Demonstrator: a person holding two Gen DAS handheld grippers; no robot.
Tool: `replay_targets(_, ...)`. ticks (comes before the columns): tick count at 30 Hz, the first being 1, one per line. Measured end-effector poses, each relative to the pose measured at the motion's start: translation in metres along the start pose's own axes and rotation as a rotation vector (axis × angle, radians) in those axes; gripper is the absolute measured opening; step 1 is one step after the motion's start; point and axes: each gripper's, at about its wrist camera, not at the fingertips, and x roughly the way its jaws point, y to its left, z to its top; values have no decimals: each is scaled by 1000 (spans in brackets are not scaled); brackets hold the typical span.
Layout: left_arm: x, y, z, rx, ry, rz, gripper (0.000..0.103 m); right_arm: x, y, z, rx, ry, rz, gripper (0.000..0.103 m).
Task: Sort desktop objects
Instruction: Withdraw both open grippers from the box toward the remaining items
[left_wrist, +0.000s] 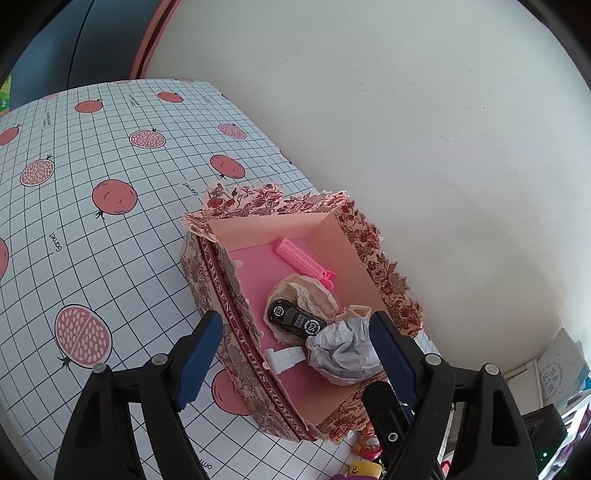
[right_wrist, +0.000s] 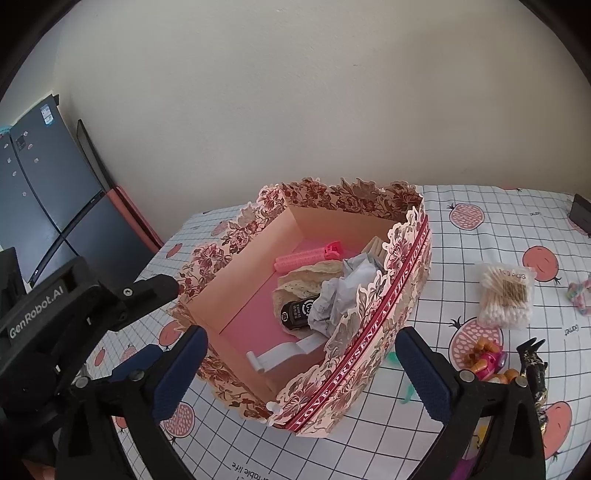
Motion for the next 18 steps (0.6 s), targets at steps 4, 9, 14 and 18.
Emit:
replay_targets(4,0,1,0,-1,1,5,82,0,-1,0,-1,0,-3,103)
replay_targets(9,1,2,0,-12,-1,7,94,1,-1,-1,-6,8,-6,103)
replay_targets(14,0,-1,0,7,-11,32,103,-2,-4,-1,-3,2,-14,103)
replay_targets(18,-3,-4,1,19,-24,41,103,-5,-9,0,5,5,-18,103)
